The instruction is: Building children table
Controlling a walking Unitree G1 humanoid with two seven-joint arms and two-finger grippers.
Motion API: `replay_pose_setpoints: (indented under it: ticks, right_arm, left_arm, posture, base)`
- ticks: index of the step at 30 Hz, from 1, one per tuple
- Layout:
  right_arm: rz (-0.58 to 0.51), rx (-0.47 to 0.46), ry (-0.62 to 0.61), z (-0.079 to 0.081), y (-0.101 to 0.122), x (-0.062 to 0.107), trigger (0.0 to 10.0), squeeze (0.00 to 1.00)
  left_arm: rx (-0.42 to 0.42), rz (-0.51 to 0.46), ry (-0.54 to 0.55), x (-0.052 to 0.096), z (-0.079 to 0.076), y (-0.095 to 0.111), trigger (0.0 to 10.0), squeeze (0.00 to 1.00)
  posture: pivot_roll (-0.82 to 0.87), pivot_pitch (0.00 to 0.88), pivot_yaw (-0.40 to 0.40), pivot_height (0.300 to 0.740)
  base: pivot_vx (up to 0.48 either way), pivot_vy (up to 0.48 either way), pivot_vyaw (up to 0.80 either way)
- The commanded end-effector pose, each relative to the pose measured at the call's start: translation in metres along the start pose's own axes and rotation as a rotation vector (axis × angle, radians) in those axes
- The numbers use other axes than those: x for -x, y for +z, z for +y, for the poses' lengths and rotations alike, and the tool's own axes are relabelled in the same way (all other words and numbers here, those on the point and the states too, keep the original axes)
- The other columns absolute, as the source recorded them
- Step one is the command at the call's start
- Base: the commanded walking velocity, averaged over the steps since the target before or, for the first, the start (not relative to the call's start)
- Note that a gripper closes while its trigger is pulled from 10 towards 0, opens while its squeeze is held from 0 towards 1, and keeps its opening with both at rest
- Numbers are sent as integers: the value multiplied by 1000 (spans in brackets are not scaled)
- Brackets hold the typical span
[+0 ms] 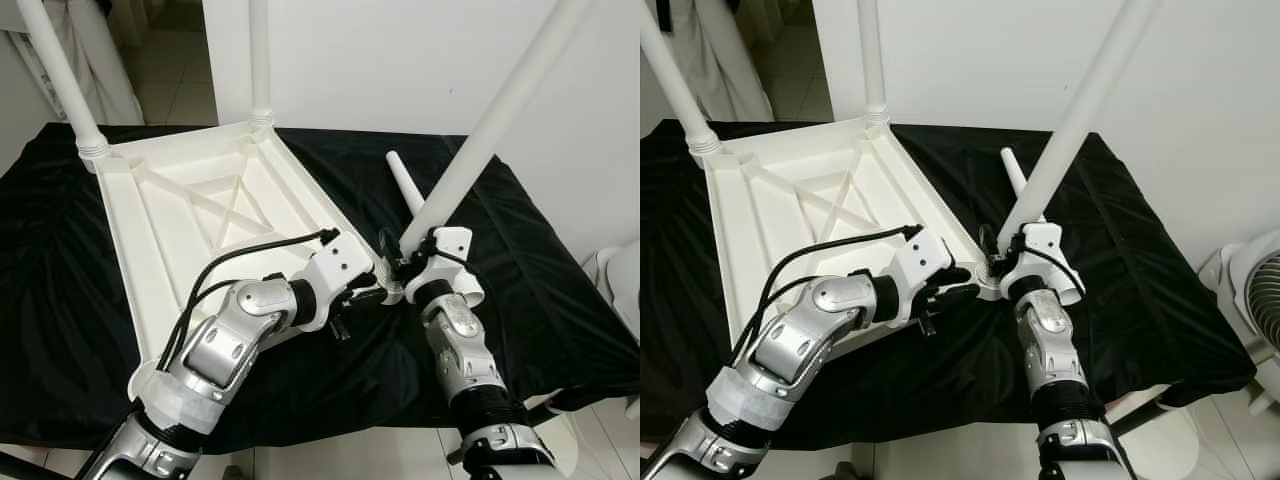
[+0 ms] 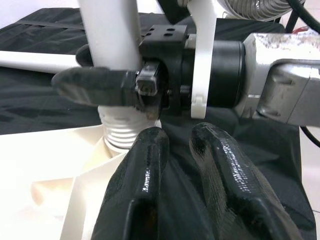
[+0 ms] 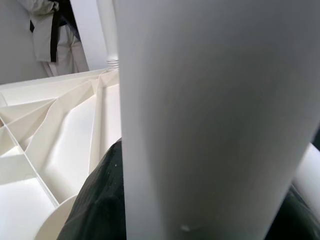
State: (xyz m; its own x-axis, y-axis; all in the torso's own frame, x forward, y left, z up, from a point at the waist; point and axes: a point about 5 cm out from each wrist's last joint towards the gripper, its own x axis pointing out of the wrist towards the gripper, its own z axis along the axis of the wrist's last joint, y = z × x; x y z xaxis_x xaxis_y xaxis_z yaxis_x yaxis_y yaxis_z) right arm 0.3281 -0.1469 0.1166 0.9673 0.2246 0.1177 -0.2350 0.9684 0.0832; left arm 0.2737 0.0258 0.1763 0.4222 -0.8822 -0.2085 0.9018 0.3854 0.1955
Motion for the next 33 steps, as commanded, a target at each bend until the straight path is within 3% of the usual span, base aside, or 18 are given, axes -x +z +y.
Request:
replay_pose_setpoints:
  ticks: [1, 2, 5, 7, 9, 19, 24, 26, 28, 33]
  right_arm:
    - [209, 3, -77, -13, -42, 22, 10000, 0]
    - [210, 43, -52, -10, -42, 23, 10000, 0]
    - [210, 43, -52, -10, -42, 23, 10000, 0]
    - [218, 140, 3, -4, -44, 25, 10000, 0]
    - [224, 170, 22, -2, -46, 26, 10000, 0]
    - [233, 226, 40, -1, -50, 32, 10000, 0]
    - [233, 227, 38, -1, -50, 33, 10000, 0]
    - [240, 175, 15, -2, -51, 33, 10000, 0]
    - [259, 60, -43, -9, -53, 34, 10000, 0]
    - [267, 12, -77, -15, -53, 34, 10000, 0]
  left_arm:
    - [-9, 0, 5, -1, 0, 2, 10000, 0]
    - [-11, 0, 4, -1, 0, 2, 10000, 0]
    - [-11, 0, 4, -1, 0, 2, 10000, 0]
    - [-12, -1, 2, -2, 0, 2, 10000, 0]
    - [-11, -1, 1, -1, 0, 2, 10000, 0]
    - [-7, 1, 0, 0, -1, 2, 10000, 0]
    - [-7, 1, 0, 0, -1, 2, 10000, 0]
    - [-8, 1, 0, 0, -1, 2, 10000, 0]
    - [-9, 2, -2, 0, -1, 2, 10000, 0]
    - [-10, 3, -4, 0, -1, 2, 10000, 0]
  posture:
    - [83, 21, -6, 740]
    - [83, 18, -6, 740]
    - [83, 18, -6, 740]
    - [83, 17, -5, 740]
    - [84, 20, -5, 740]
    - [83, 28, -2, 740]
    - [83, 28, -1, 740]
    - [83, 30, 1, 740]
    - [83, 34, 4, 740]
    - [84, 35, 5, 740]
  base:
    - [0, 0, 0]
    - [0, 0, 0]
    - [0, 0, 0]
    - [0, 0, 0]
    - [0, 0, 0]
    - [0, 0, 0]
    - [0, 0, 0]
    - [0, 0, 0]
    - [0, 0, 0]
    - [0, 0, 0]
